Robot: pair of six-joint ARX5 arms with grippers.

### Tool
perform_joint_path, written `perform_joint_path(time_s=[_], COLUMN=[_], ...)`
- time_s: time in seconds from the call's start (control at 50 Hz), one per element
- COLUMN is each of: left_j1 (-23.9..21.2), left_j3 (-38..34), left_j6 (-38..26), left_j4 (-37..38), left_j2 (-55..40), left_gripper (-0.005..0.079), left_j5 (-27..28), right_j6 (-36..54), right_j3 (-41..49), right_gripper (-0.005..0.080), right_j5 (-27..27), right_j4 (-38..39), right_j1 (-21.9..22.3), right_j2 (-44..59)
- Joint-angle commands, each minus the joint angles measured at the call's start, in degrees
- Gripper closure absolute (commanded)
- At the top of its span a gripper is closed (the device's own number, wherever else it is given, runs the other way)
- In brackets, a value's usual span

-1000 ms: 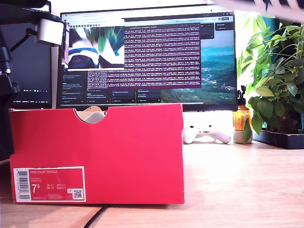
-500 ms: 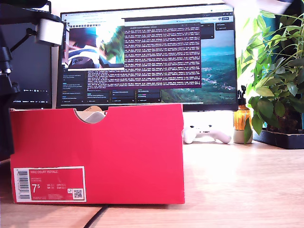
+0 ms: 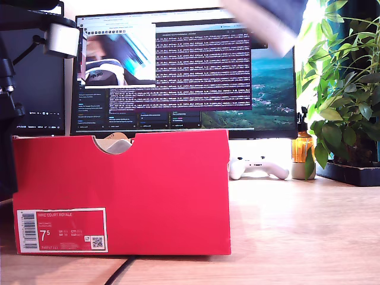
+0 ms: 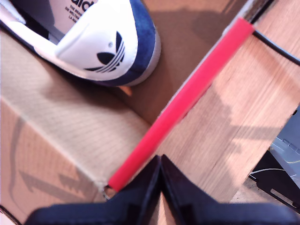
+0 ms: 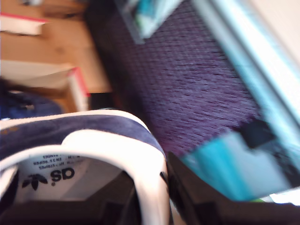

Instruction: Pack the blue shoes by picking the first shoe and placing it inside the red shoebox, left side, then picking and rotating the second shoe and placing it in the shoebox

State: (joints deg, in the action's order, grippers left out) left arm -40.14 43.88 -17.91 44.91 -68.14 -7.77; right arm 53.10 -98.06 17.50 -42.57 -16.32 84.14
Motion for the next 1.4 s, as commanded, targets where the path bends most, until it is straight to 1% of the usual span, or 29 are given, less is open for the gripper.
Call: perform_joint_path(time_s=[0.0,0.18,0.38,0.56,0.76,0.92,1.02,1.14,1.22,1.38], left_j1=[-0.1,-0.1,-0.1,-0.1,-0.1,-0.1,-0.1,-0.1,-0.1,-0.1], left_j3=[-0.4,-0.4,-0.4,-0.4,-0.4,-0.4,-0.4,-0.4,-0.4,-0.4], left_j6=[-0.1,-0.1,-0.1,-0.1,0.0,0.6,0.5,0.5,0.5,0.5], left_j4=[-0.4,-0.4,-0.4,-0.4,-1.6,-1.7,-1.7,-1.7,-1.7,-1.6], left_j2=[-0.9,-0.9,-0.9,-0.9,-0.9,-0.9,-0.9,-0.9,-0.9,-0.9], left_gripper=[0.0762,0.0762,0.0761,0.0761,0.0761,0.0761,0.0761,0.0762,0.0761,0.0761], left_j5=[0.0,0.0,0.0,0.0,0.5,1.4,1.5,1.5,1.5,1.6], right_j6=[1.0,3.5,5.5,5.4,5.3,3.7,3.0,1.0,0.7,0.5], right_j3=[-1.6,-1.6,-1.7,-1.7,-1.7,-1.7,-1.7,-1.7,-1.7,-1.9], right_gripper=[0.0765,0.0765,0.0765,0.0765,0.0765,0.0765,0.0765,0.0765,0.0765,0.0765], right_j5=[0.5,0.0,-0.1,-0.1,-0.2,-3.1,-3.7,-5.7,-5.8,-5.9], right_j4=[1.0,1.1,1.5,2.6,1.6,3.0,3.4,4.7,5.6,9.7], right_j1=[-1.6,-5.2,-7.3,-8.1,-9.0,-10.9,-11.9,-12.5,-12.5,-12.6], right_j2=[0.4,2.7,4.3,4.9,6.3,8.6,10.3,12.3,13.0,13.5])
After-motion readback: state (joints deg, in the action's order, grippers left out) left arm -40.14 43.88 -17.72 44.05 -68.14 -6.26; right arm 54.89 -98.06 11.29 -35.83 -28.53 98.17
